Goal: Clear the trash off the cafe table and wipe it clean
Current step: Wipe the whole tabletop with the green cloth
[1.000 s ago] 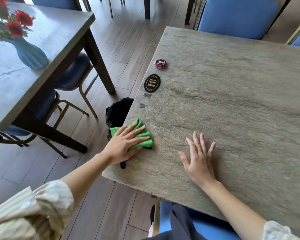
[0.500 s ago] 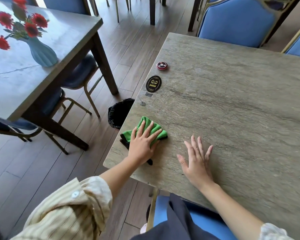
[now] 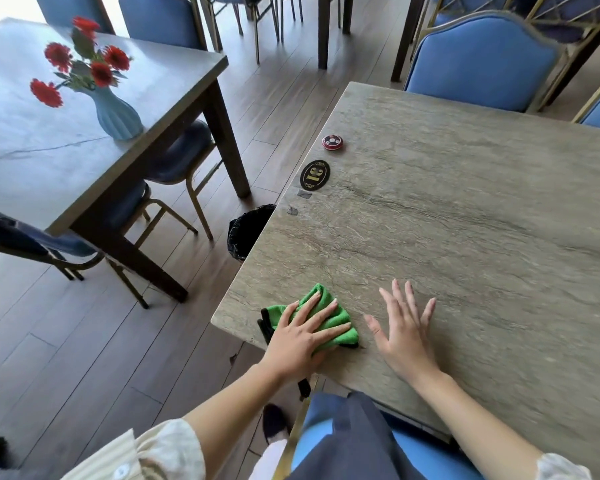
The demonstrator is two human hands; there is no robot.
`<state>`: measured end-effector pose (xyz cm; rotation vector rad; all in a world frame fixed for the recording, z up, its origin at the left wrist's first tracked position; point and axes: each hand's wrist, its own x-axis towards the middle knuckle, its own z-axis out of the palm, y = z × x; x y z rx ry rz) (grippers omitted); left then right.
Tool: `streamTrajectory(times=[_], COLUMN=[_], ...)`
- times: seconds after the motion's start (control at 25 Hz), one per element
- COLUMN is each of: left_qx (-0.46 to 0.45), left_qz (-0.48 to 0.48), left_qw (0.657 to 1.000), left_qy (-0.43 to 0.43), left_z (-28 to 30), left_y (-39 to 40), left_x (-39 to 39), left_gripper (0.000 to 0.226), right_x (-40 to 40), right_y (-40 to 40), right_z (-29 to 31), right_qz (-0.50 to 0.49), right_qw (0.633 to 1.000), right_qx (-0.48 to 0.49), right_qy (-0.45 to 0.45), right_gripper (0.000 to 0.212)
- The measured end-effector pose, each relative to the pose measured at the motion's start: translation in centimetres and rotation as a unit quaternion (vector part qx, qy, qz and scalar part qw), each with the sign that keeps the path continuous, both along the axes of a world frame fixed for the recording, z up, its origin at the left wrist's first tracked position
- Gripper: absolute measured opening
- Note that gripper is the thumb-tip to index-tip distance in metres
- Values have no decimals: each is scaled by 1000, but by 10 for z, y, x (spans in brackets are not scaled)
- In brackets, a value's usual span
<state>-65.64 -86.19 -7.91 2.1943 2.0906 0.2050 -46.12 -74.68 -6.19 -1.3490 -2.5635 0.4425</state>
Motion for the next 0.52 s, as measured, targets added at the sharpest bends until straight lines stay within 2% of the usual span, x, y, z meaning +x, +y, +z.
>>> streamTrajectory(times=[0.2,0.4,0.52], left_qx=[4,23,19], left_qz=[-100,-18,-17], left_qw=[995,1000,1000], left_qy=[-11,-10,-14], left_z=[-2,-4,-2], left_y=[43,121,171], left_x=[-42,-123,-156], left_gripper=[42,42,42], right_x=[-14,-51,-79], right_y=[10,32,42], right_z=[-9,-16,-18], right_qz=[-34,-99,-141], right_qw=[999,995,989], right_qx=[0,3,8], right_qy=[5,25,43], right_gripper=[68,74,78])
